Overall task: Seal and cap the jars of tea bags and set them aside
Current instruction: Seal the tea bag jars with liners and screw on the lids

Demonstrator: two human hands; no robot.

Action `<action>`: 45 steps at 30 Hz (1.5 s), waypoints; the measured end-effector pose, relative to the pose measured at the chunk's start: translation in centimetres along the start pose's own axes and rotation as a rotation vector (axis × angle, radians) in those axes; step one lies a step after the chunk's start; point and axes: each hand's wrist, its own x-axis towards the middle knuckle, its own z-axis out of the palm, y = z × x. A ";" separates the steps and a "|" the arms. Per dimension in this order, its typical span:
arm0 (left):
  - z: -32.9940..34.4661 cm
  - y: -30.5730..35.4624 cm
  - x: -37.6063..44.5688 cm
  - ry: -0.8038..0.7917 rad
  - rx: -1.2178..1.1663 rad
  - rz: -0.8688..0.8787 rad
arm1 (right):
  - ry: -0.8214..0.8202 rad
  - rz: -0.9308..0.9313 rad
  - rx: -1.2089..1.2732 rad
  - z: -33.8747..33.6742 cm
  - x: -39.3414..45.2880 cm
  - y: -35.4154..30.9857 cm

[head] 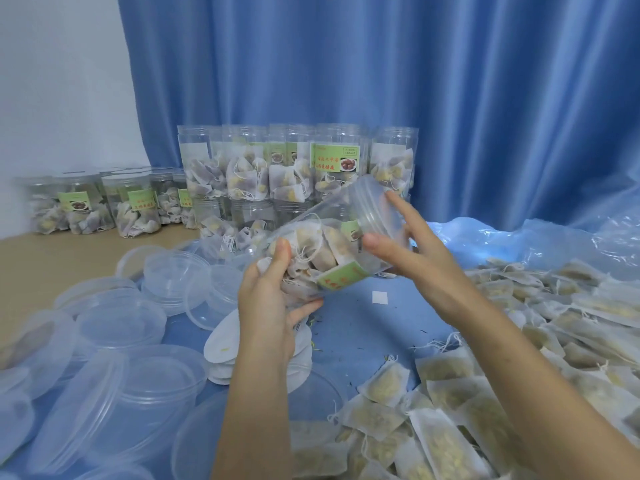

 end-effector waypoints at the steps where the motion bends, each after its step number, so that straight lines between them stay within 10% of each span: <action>1: 0.1 0.1 -0.1 -0.011 0.005 -0.045 | 0.015 -0.023 -0.001 0.3 0.0 0.0; 6: 0.3 1.0 -0.9 0.080 0.080 -0.259 | 0.163 -0.114 -0.058 1.9 -0.9 -1.1; 9: 0.2 2.6 -0.8 0.183 0.272 -0.069 | 0.162 -0.267 -0.137 3.3 -1.9 -2.6; 13: 0.2 6.8 -1.2 -0.168 0.713 0.234 | 0.237 -0.478 -0.177 5.2 -2.7 -4.0; 17: -1.7 11.4 -1.1 -0.167 1.201 0.445 | 0.248 -0.433 -0.072 7.0 -1.6 -6.6; 22: -7.6 15.6 -0.8 -0.186 1.057 0.576 | 0.095 -0.425 -0.057 12.7 0.2 -10.3; 30: -22.7 20.4 -0.1 0.200 0.971 0.438 | -0.142 -0.461 -0.163 29.2 1.5 -13.7; 37: -32.5 21.6 0.8 0.471 1.047 0.287 | -0.217 -0.833 -0.663 40.2 1.3 -14.5; 45: -35.1 20.7 5.1 0.420 1.088 0.168 | -0.286 -0.935 -0.908 44.9 4.8 -11.5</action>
